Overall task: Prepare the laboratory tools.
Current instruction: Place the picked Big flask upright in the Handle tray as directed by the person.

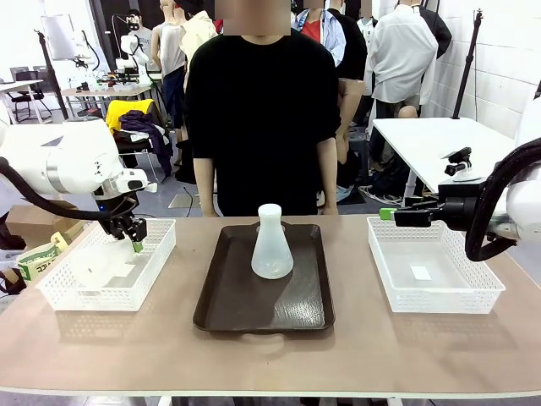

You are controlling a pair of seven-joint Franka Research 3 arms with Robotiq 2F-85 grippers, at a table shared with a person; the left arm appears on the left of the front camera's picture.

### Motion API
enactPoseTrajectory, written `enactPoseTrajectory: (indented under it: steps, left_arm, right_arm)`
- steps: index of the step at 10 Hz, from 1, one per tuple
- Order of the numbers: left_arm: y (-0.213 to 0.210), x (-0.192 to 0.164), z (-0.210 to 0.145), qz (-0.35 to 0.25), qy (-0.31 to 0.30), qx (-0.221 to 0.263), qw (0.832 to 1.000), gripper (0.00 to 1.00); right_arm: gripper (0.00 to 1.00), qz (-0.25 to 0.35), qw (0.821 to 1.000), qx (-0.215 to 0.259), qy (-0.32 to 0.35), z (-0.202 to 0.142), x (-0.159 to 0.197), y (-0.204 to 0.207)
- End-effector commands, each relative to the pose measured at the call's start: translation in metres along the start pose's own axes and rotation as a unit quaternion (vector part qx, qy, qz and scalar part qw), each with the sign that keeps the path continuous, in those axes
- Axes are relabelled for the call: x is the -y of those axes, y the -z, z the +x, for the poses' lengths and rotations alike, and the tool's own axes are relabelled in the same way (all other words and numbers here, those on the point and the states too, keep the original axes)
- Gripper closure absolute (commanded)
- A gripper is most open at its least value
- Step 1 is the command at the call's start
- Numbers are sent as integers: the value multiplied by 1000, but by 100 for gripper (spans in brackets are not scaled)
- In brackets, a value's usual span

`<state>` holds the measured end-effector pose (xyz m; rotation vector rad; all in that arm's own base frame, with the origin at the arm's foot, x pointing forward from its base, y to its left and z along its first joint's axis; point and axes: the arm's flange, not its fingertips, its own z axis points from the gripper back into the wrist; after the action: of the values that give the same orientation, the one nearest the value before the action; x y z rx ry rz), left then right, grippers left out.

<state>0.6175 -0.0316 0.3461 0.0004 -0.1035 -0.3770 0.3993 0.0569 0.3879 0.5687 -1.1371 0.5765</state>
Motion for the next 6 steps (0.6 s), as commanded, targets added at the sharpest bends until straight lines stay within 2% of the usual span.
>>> enactPoseTrajectory:
  steps: [1,6]
  left_arm:
    - [-24,13,-11,-6,-11,-6,1000,100]
    - [-99,41,-31,-8,-14,25,1000,100]
  right_arm:
    - [0,3,1000,3,4,-1,-1,1]
    - [0,3,1000,3,4,-1,-1,1]
